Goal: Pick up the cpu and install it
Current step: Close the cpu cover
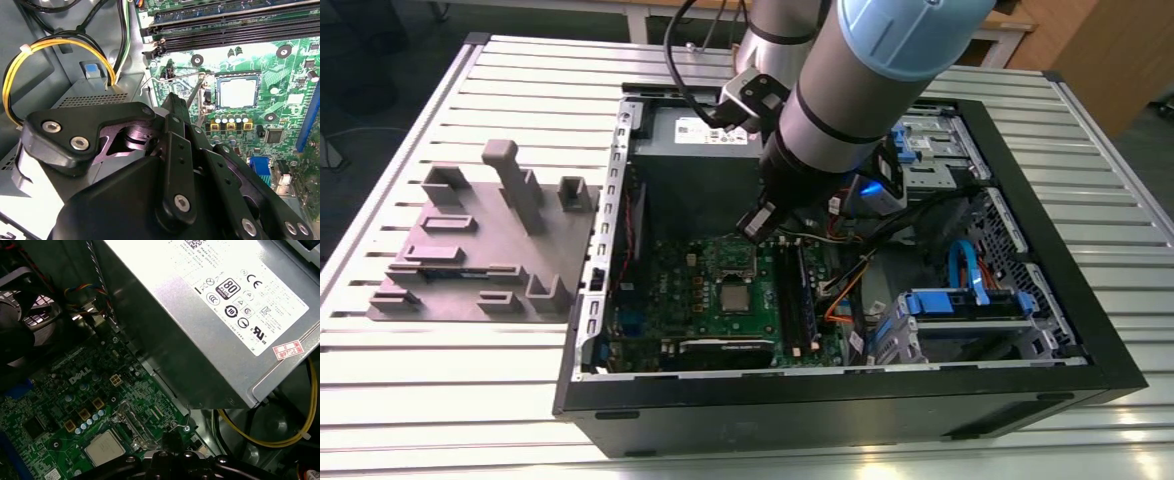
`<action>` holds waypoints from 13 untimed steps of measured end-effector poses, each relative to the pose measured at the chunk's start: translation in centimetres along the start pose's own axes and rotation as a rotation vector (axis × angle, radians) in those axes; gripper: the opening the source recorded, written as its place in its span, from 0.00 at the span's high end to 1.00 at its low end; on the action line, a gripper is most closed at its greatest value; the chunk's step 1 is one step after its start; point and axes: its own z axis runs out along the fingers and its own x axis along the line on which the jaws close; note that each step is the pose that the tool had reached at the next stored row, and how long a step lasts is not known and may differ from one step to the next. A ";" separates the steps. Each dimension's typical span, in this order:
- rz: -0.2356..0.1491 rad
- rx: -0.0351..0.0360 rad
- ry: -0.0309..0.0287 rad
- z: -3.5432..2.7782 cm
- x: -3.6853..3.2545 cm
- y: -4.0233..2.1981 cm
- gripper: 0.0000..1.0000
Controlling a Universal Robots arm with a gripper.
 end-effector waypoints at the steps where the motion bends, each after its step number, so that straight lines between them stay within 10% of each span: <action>1: 0.000 0.0000 0.0000 -0.01 0.03 -0.02 0.89; 13: -0.005 -0.0003 0.0012 -0.15 0.59 -0.43 0.89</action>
